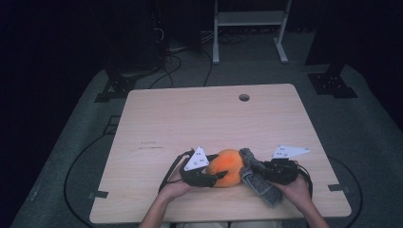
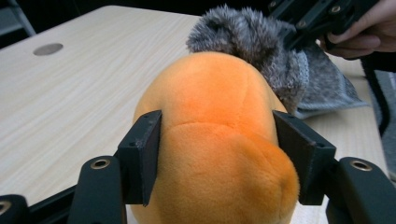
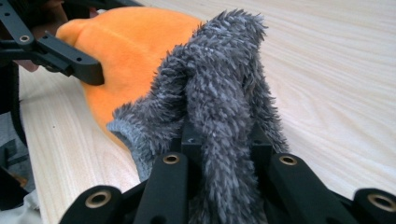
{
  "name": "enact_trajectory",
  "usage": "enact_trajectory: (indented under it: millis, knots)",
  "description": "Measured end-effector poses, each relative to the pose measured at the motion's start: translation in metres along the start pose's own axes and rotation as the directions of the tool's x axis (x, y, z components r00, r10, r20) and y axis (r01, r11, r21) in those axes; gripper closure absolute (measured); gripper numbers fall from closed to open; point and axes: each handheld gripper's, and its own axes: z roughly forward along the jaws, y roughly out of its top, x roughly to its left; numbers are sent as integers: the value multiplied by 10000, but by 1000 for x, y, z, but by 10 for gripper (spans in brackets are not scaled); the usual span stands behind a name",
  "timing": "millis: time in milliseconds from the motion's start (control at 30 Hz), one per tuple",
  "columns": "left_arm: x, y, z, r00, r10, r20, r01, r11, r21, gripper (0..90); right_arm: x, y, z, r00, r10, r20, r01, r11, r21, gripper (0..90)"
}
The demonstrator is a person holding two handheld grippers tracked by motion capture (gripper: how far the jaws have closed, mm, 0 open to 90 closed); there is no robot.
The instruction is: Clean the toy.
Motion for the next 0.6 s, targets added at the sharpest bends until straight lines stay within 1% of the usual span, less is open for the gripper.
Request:
enact_trajectory:
  millis: [33,67,100,133,167,200,233,267,300,333,367,400,433,467,500,533,567,600]
  knots:
    - [0,0,0,9999,90,122,-90,10000,20,379,4,6,-4,9998,-2,-194,-9,9985,-540,747]
    - [0,0,0,9999,90,122,-90,10000,20,381,4,6,-4,9998,-2,-194,-9,9985,-540,747]
    - [-2,1,1,9995,199,248,-200,9998,51,381,9,14,-4,9991,-141,-404,101,9951,-986,746]
    - [-2,1,2,9994,228,264,-229,9997,45,381,10,16,-3,9989,-179,-443,133,9948,-1010,745]
    - [-2,1,2,9994,210,270,-212,9998,71,378,11,17,2,9985,-260,-482,221,9965,-807,744]
    - [-2,1,2,9994,210,270,-212,9998,71,366,11,17,2,9985,-260,-482,221,9965,-807,744]
    - [-2,2,2,9994,171,309,-173,9998,77,326,12,14,8,9981,-461,-419,438,9977,-526,745]
    - [-2,3,1,9993,54,361,-57,9999,85,326,12,14,8,9981,-461,-419,438,9977,-526,745]
    - [0,7,0,9975,-259,660,247,9995,182,236,13,12,9,9979,-401,-517,378,9983,-451,746]
    - [1,11,-3,9943,-418,976,402,9990,185,197,15,11,8,9978,-461,-469,442,9982,-396,746]
    - [1,11,-3,9943,-418,976,402,9990,185,173,15,11,8,9978,-461,-469,442,9982,-396,746]
    - [2,13,-4,9936,-495,1016,482,9987,159,171,19,9,7,9966,-728,-386,718,9970,-280,746]
    - [2,15,-6,9950,-610,785,594,9980,221,164,21,8,7,9962,-797,-364,788,9966,-250,747]
    - [3,13,-3,9950,-730,683,690,9959,589,164,22,7,6,9959,-839,-339,832,9963,-227,747]
    - [4,11,3,9939,-868,673,791,9908,1096,165,23,7,6,9958,-855,-338,848,9962,-209,746]
    - [4,11,3,9939,-868,673,791,9908,1096,166,23,7,6,9958,-855,-338,848,9962,-209,746]
    - [3,8,7,9923,-1039,673,964,9897,1058,182,23,8,6,9957,-871,-300,867,9961,-155,747]
    - [3,8,7,9923,-1039,673,964,9897,1058,231,23,8,6,9957,-871,-300,867,9961,-155,747]
